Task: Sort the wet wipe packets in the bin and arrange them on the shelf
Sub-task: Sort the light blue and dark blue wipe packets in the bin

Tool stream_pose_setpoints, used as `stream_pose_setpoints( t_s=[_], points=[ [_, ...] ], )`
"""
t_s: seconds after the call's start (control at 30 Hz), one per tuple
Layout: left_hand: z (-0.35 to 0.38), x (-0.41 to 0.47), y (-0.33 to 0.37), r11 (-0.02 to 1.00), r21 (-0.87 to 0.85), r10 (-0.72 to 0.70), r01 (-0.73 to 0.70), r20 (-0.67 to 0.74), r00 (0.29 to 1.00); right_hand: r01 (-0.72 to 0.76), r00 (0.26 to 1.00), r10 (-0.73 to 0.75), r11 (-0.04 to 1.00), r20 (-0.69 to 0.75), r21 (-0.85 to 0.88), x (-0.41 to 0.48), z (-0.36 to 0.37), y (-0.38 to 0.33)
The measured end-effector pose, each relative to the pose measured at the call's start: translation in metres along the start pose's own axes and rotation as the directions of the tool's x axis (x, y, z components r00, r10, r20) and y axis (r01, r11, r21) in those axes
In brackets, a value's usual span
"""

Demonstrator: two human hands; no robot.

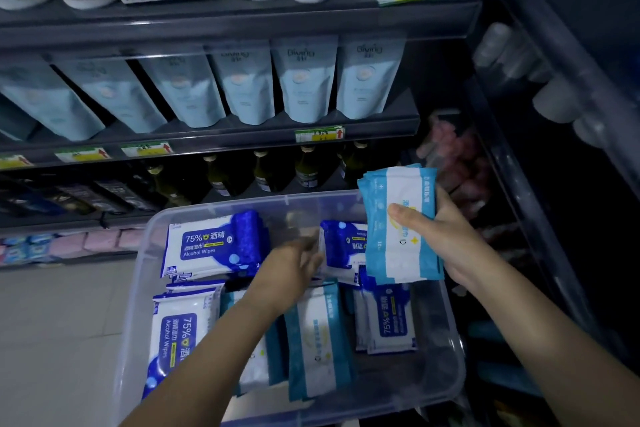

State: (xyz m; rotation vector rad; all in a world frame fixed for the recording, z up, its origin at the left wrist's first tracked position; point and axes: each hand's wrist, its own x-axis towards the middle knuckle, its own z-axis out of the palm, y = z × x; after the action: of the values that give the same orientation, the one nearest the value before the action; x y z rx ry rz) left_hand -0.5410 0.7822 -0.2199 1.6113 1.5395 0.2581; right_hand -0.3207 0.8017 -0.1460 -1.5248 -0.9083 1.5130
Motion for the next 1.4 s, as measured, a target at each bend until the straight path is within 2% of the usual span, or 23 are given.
stream_pose_setpoints(
  t_s=[0.07,0.13,0.2,0.27,0.3,0.5,0.6,0.77,0.9,1.1,1.2,1.4],
  points=[
    [0.000,0.021,0.013,0.990,-0.026,-0.137,0.137,-0.001,0.991,0.018,1.000,-0.018,1.000,-0.012,-0.002,0.002,-0.004,-0.005],
    [0.004,0.040,0.023,0.953,-0.096,-0.280,0.287,0.075,0.957,0.030,0.999,-0.030,1.000,-0.015,-0.002,0.003,-0.007,-0.009],
    [0.012,0.055,0.026,0.869,-0.256,-0.385,0.423,0.186,0.904,0.028,0.999,-0.028,1.000,-0.019,0.004,0.005,-0.009,-0.009],
    [0.019,0.067,0.025,0.752,-0.427,-0.431,0.503,0.258,0.864,0.012,1.000,-0.011,1.000,-0.020,0.015,0.005,-0.010,-0.007],
    [0.021,0.071,0.025,0.737,-0.440,-0.438,0.512,0.266,0.859,0.006,1.000,-0.006,1.000,-0.019,0.023,0.005,-0.010,-0.006],
    [0.035,0.087,0.018,0.815,-0.300,-0.427,0.495,0.265,0.864,0.002,1.000,-0.001,0.999,-0.026,0.039,0.006,-0.016,-0.001],
    [0.037,0.089,0.010,0.785,-0.351,-0.422,0.510,0.301,0.855,0.001,1.000,0.000,0.999,-0.030,0.035,0.006,-0.019,-0.002],
    [0.034,0.085,0.020,0.848,-0.319,-0.349,0.424,0.266,0.899,-0.002,1.000,0.003,1.000,-0.029,0.029,0.007,-0.022,-0.004],
    [0.022,0.076,0.026,0.913,-0.246,-0.295,0.326,0.156,0.943,0.000,1.000,0.000,1.000,-0.019,0.026,0.006,-0.023,-0.004],
    [-0.020,0.039,0.034,0.932,-0.331,-0.187,0.149,-0.087,0.978,0.022,1.000,-0.022,1.000,0.014,0.000,0.003,-0.024,-0.009],
    [-0.042,0.016,0.033,0.935,-0.351,-0.131,0.043,-0.230,0.964,0.049,0.998,-0.047,0.997,0.042,-0.055,0.003,-0.023,-0.011],
    [-0.081,-0.020,0.019,0.844,-0.531,-0.171,-0.073,-0.396,0.902,0.101,0.992,-0.077,0.961,0.099,-0.259,0.004,-0.016,-0.007]
  ],
)
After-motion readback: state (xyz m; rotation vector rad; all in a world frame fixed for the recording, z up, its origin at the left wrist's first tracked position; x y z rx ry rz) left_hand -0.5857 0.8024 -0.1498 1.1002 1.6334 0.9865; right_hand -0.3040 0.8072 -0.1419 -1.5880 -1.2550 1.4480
